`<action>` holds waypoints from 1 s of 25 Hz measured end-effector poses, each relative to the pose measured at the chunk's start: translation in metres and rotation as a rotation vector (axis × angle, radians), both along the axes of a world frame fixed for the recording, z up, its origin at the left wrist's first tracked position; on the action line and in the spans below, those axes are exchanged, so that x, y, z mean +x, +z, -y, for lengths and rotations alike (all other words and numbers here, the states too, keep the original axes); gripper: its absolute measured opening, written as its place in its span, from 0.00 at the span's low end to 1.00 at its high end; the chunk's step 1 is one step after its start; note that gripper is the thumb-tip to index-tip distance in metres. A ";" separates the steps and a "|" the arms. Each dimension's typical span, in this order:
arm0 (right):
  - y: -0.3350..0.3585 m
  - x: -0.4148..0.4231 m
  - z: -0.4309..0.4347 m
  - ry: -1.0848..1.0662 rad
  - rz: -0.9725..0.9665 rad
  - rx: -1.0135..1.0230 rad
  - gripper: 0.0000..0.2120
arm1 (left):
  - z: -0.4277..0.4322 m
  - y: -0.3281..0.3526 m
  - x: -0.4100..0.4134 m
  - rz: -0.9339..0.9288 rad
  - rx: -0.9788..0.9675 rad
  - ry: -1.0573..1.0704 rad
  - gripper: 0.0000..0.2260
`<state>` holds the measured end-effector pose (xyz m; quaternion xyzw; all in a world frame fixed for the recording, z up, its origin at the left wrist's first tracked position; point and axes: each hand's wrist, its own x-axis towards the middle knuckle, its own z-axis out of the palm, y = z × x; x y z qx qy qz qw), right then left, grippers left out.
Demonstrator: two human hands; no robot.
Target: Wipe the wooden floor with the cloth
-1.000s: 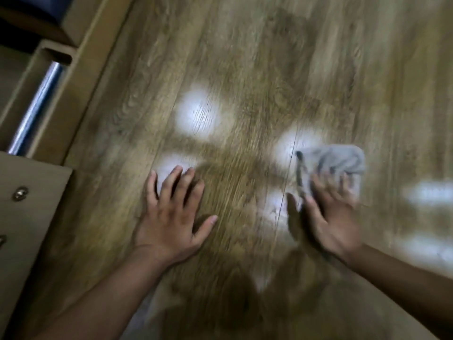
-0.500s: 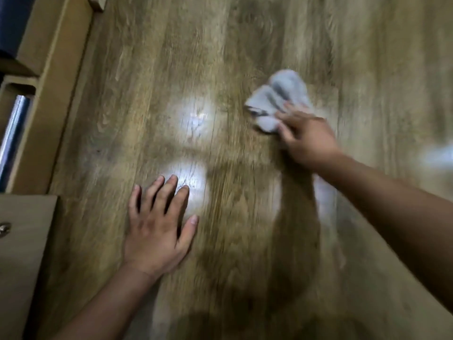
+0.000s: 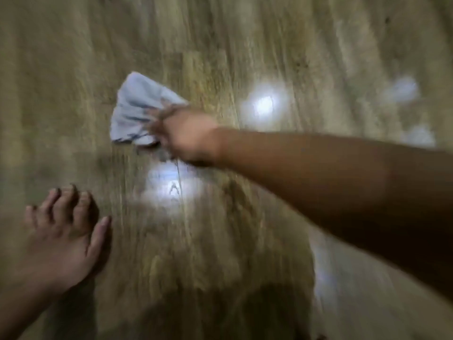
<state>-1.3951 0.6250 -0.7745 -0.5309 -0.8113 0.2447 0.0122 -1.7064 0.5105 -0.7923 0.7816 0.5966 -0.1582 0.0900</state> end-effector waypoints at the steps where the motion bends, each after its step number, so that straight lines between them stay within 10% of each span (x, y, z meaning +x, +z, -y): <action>1: 0.006 0.044 -0.002 -0.017 0.060 -0.005 0.20 | -0.009 0.006 0.001 -0.088 -0.103 0.005 0.35; 6: 0.021 0.371 0.072 -0.847 0.493 -0.127 0.39 | -0.072 0.061 0.072 -0.340 -0.242 -0.327 0.47; 9: -0.008 0.360 0.084 -1.228 0.386 -0.074 0.33 | -0.112 0.084 0.171 -0.375 -0.352 -0.399 0.57; 11: -0.013 0.297 0.089 -1.080 0.286 0.076 0.31 | -0.124 0.096 0.250 -0.298 -0.416 -0.299 0.61; 15: -0.018 0.104 0.162 -0.125 0.039 0.022 0.28 | -0.131 0.114 0.383 0.223 -0.276 -0.272 0.51; 17: -0.015 0.132 0.192 -0.076 -0.092 0.081 0.24 | -0.123 0.102 0.420 0.235 -0.327 -0.342 0.46; 25: -0.001 0.497 0.227 -1.298 0.262 -0.045 0.28 | -0.084 0.064 0.406 -0.258 -0.637 -0.359 0.68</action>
